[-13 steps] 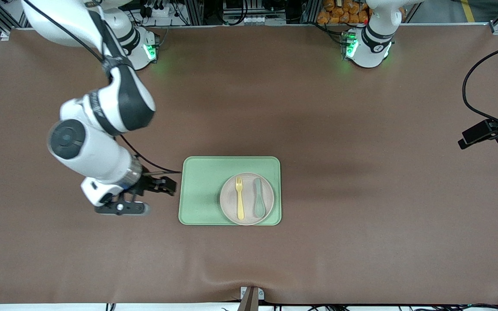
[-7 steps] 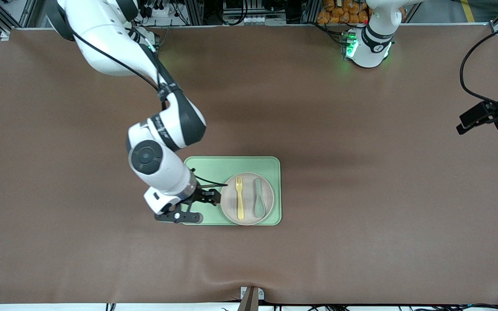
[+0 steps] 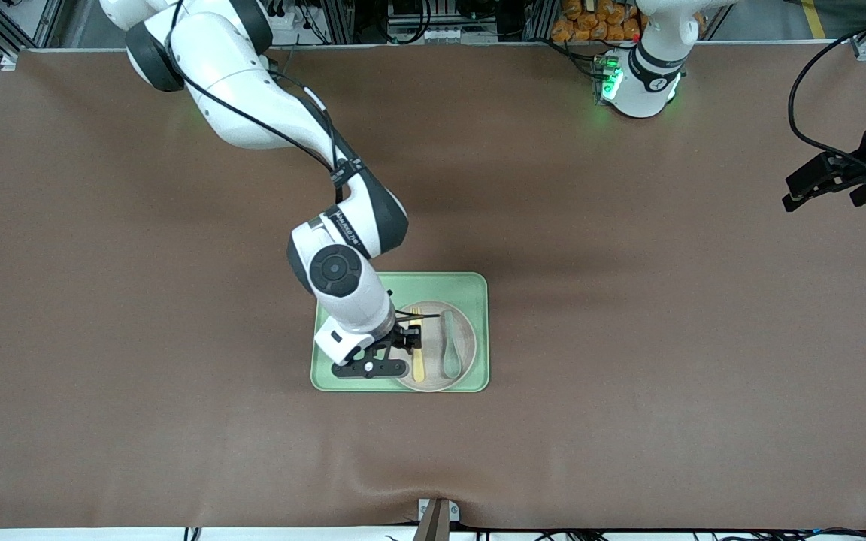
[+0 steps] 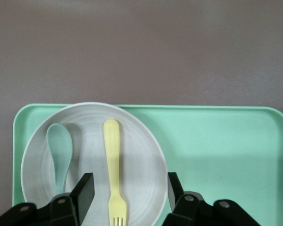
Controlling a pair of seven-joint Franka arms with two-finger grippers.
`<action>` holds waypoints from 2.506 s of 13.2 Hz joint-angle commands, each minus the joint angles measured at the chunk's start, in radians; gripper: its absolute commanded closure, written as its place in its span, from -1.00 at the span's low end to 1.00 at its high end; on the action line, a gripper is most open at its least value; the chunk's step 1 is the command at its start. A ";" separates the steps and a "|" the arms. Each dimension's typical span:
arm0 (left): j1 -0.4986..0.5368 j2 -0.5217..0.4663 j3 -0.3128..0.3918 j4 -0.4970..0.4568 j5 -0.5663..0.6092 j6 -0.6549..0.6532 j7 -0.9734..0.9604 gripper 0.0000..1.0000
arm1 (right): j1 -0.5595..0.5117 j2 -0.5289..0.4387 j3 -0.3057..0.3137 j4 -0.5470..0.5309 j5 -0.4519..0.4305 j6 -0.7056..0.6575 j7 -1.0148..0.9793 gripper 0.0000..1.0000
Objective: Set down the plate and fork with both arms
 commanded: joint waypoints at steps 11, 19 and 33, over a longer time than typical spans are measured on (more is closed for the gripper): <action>-0.008 0.060 -0.016 0.069 0.022 0.011 -0.026 -1.00 | 0.067 0.116 -0.014 0.045 -0.070 0.067 0.020 -0.14; 0.003 0.070 -0.005 0.093 0.048 0.013 -0.017 -1.00 | 0.069 0.134 -0.013 0.040 -0.068 0.098 0.023 0.03; -0.153 0.024 0.090 0.081 0.080 0.001 -0.032 -1.00 | 0.067 0.142 -0.011 0.040 -0.066 0.098 0.033 0.85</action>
